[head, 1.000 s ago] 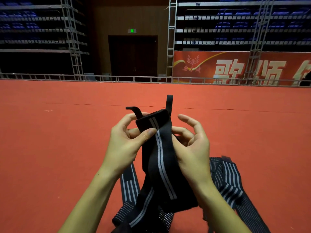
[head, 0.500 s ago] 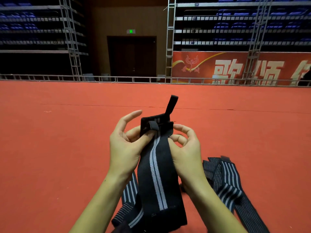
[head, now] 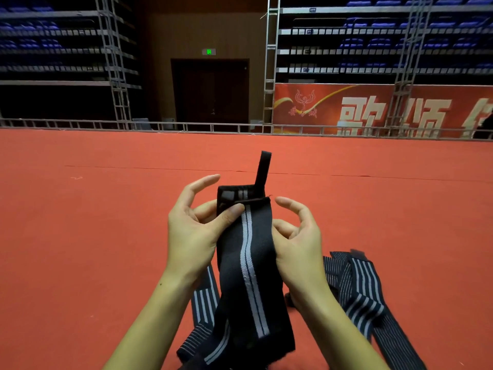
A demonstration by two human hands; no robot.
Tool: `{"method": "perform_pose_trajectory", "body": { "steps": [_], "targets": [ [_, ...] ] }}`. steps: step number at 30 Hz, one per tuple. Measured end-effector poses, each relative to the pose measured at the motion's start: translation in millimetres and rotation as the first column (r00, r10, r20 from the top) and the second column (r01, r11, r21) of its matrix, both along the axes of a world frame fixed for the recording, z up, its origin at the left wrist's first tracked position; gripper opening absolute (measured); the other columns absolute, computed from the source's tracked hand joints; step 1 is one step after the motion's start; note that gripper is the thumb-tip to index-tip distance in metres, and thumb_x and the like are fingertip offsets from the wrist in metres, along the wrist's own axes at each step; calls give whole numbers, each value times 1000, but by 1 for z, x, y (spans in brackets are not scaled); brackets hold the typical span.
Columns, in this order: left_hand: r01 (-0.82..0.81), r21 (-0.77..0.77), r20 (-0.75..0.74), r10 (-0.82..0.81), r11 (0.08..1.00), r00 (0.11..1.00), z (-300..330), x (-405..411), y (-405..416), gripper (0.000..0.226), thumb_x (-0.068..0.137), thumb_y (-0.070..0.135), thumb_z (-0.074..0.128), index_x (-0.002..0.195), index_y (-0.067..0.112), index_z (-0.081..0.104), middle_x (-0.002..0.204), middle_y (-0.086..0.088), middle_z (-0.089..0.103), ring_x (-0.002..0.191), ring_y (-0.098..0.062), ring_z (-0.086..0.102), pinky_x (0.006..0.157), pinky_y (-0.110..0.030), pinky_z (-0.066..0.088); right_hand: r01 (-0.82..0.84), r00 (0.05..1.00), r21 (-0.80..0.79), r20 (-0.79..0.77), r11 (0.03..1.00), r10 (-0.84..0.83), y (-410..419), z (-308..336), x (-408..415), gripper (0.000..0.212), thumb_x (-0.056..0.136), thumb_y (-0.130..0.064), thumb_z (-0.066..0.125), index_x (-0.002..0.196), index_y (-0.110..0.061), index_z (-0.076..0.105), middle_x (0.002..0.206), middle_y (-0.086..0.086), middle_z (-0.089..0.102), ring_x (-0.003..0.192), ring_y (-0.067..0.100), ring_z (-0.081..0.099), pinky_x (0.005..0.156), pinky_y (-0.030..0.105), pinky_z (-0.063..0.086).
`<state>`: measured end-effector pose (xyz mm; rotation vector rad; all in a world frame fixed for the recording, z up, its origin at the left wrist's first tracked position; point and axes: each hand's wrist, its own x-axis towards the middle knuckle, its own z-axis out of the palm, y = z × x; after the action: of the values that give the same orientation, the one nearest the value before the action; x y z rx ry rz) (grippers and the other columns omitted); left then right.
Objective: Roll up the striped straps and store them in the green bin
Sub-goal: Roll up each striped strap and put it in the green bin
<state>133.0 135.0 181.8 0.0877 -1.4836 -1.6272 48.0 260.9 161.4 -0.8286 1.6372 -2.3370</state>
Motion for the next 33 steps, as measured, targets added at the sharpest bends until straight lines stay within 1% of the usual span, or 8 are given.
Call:
{"method": "perform_pose_trajectory", "body": {
  "steps": [9,12,15,20,23,25,28,33],
  "targets": [
    [-29,27,-83,31,999,996,-11,-1,7,60,84,3,83,136,25,63,90,-16,82,84,-25,80,75,-37,66,-13,995,-82,96,997,21,-8,-5,1,45,95,0,76,129,-20,55,97,23,79,76,31,70,72,46,54],
    [-31,56,-105,37,998,994,-14,-2,10,56,85,1,82,133,23,64,83,-12,81,74,-17,77,65,-28,62,-18,993,-116,118,993,32,-9,-7,2,44,96,1,75,128,-20,55,91,18,78,74,27,66,69,41,52],
    [-43,78,-94,51,996,994,-15,-2,10,53,81,7,84,129,22,66,81,-9,81,72,-15,76,63,-26,60,-3,999,-121,36,993,7,-10,-8,3,42,96,5,71,125,-21,55,81,9,72,73,25,62,69,41,50],
    [-37,9,-71,38,999,997,-10,2,8,55,82,0,84,129,19,65,95,-14,83,85,-21,81,72,-30,65,-17,992,-66,-124,998,9,-2,0,4,45,95,-7,81,127,-25,54,90,15,79,76,27,71,70,44,56],
    [-23,-14,-52,23,1000,998,-9,5,4,60,81,-2,85,133,20,64,94,-16,83,86,-23,81,73,-30,64,-17,989,-41,-147,999,11,-1,-1,0,45,95,-5,79,126,-26,54,83,19,73,70,25,64,67,44,51],
    [-16,-14,-35,15,1000,999,-10,5,5,61,79,0,86,132,22,64,94,-16,83,85,-22,81,73,-30,64,-21,987,-33,-158,999,15,-4,-2,-3,45,95,-1,75,126,-26,55,76,17,63,68,23,56,66,43,46],
    [-15,-26,-19,15,1000,1000,-13,3,6,60,78,2,88,128,24,66,92,-16,83,83,-21,80,73,-32,64,-36,988,-52,-153,998,27,-7,-5,-6,44,96,5,69,125,-25,56,77,14,53,70,24,48,66,44,41],
    [-52,11,-53,52,999,997,-19,2,7,55,80,-4,87,125,20,65,89,-16,82,76,-17,77,65,-26,60,-81,993,-105,-97,991,71,-9,-9,-5,36,98,-3,73,124,-23,59,84,17,57,74,26,51,68,45,43]
  ]
}}
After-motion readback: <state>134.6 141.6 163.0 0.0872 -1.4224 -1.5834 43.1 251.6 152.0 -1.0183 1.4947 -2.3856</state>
